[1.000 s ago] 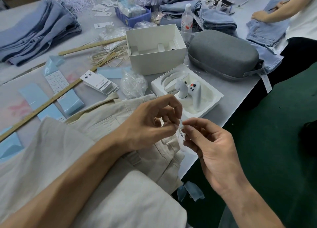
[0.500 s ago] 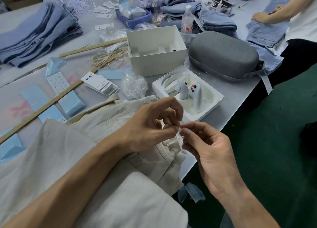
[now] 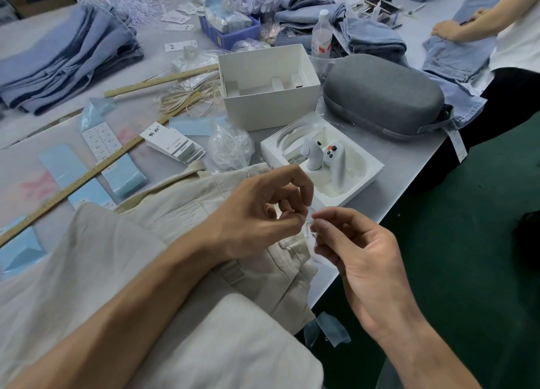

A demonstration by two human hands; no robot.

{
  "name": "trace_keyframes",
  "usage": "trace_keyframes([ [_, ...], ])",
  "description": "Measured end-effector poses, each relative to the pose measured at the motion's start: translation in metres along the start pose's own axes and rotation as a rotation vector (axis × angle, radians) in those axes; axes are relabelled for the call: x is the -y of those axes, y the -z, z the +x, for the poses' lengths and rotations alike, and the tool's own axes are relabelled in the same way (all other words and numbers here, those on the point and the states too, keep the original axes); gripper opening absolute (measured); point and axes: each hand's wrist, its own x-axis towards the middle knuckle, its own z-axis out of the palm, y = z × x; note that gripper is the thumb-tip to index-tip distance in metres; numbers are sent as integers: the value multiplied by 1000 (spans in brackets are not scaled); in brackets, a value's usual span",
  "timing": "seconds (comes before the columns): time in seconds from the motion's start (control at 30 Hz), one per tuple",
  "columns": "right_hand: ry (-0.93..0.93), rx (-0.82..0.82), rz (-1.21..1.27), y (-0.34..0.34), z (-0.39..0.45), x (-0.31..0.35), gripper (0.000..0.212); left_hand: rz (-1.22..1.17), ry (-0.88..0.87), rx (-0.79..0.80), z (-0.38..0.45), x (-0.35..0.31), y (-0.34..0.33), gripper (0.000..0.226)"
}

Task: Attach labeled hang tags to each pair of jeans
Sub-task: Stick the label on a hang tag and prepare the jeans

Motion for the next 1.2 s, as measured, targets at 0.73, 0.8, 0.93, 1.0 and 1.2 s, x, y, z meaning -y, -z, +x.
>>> trace_keyframes([
  [0.73, 137, 15, -213, 10, 7, 3, 32, -32, -14, -75, -2, 4, 1, 17],
  [0.8, 137, 7, -233, 13, 8, 4, 24, -39, -2, -93, -2, 5, 1, 18],
  [0.93, 92, 33, -138, 18, 11, 10, 15, -18, 23, -152, 0, 9, -2, 22],
  [1.0, 62, 48, -73, 18, 12, 14, 14, -1, 18, -159, 1, 11, -2, 16],
  [1.2, -89, 12, 142, 13, 14, 17, 18, -32, -22, -84, 0, 8, 2, 5],
])
